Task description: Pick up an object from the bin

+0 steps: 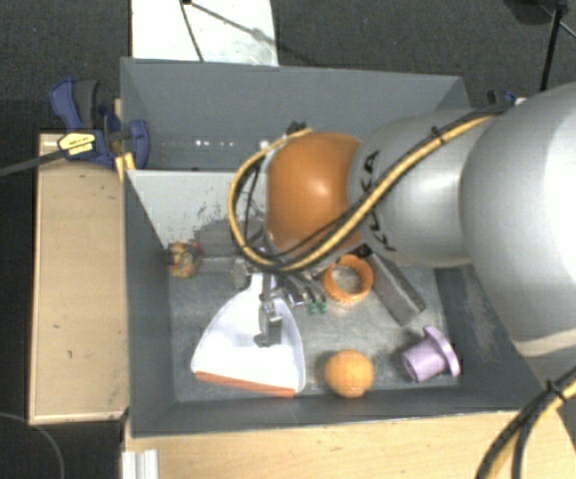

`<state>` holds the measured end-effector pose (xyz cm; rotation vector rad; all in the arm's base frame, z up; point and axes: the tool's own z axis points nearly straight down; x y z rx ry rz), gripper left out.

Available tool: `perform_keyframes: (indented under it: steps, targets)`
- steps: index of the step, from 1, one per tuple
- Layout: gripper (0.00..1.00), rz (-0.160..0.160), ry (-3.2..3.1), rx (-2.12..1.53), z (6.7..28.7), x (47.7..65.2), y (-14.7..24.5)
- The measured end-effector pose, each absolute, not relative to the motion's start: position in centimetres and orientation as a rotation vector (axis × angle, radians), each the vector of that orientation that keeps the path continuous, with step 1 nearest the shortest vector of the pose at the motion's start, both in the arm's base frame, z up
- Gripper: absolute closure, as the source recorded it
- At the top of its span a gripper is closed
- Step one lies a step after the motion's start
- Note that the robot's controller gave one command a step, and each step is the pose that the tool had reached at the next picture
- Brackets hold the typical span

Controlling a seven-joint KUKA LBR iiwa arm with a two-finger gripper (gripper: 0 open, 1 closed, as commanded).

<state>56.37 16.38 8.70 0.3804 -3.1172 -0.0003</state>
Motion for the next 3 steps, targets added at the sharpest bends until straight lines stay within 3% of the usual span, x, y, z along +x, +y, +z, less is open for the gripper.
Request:
perform_keyframes:
  steps: [1, 2, 3]
  targets:
    - [1.0, -0.003, -3.067, 0.706, 7.6, 53.5, 16.5]
    - [1.0, -0.003, -3.068, 0.703, 7.6, 53.5, 16.5]
    - [1.0, 0.001, -3.071, 0.714, 26.4, 53.3, 12.2]
